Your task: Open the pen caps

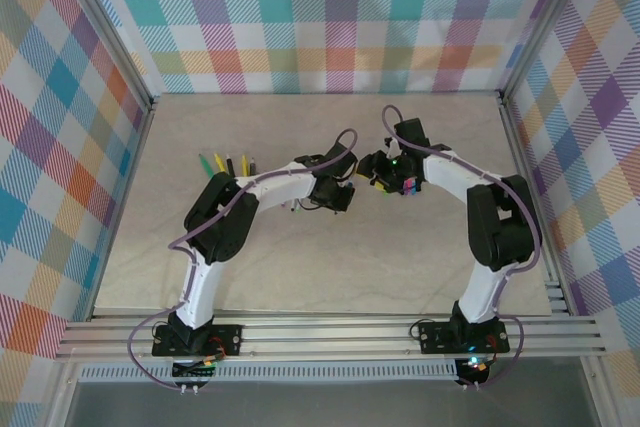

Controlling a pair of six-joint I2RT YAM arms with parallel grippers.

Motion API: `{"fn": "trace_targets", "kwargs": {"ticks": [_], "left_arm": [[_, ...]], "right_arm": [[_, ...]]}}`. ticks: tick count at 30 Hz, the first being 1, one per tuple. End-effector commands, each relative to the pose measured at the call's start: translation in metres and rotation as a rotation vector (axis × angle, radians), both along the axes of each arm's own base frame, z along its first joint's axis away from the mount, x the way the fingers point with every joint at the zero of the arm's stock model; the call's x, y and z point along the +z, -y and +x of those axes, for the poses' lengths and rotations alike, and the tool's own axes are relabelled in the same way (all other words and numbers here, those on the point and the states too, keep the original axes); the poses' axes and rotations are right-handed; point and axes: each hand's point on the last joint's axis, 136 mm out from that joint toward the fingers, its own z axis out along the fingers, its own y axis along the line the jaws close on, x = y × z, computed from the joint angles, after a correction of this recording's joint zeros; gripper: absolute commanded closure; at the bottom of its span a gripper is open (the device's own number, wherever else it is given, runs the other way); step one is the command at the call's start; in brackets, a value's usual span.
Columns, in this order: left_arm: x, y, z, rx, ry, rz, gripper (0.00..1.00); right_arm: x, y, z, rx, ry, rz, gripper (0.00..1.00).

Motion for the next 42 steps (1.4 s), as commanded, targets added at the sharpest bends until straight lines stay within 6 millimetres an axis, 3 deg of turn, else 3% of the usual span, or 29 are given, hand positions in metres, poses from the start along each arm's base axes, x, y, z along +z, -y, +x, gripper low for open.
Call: {"fn": "trace_targets", "kwargs": {"ticks": [1,8,23,32,35,37,40,42], "left_arm": [[0.027,0.008,-0.002,-0.018,0.029,-0.085,1.0],[0.042,0.008,-0.006,-0.022,0.04,-0.116,1.0],[0.073,0.019,-0.01,-0.046,0.044,-0.205,1.0],[0.082,0.022,-0.011,-0.055,0.044,-0.222,1.0],[0.082,0.023,-0.013,-0.059,0.038,-0.23,1.0],[0.083,0.023,-0.013,-0.061,0.035,-0.231,1.0],[0.082,0.023,-0.014,-0.062,0.033,-0.229,1.0],[0.084,0.024,-0.014,-0.064,0.034,-0.233,1.0]], "right_arm": [[0.001,-0.005,0.005,-0.012,-0.017,0.051,0.46],[-0.012,-0.009,-0.001,-0.016,-0.059,0.087,0.46],[-0.014,-0.022,0.001,0.004,-0.069,0.177,0.46],[-0.018,-0.026,0.001,0.007,-0.075,0.196,0.54],[-0.018,-0.026,0.002,0.006,-0.074,0.198,0.6],[-0.017,-0.027,0.003,0.011,-0.071,0.204,0.71],[-0.015,-0.03,0.003,0.018,-0.07,0.212,0.98],[-0.016,-0.03,0.001,0.02,-0.07,0.213,1.0]]}}
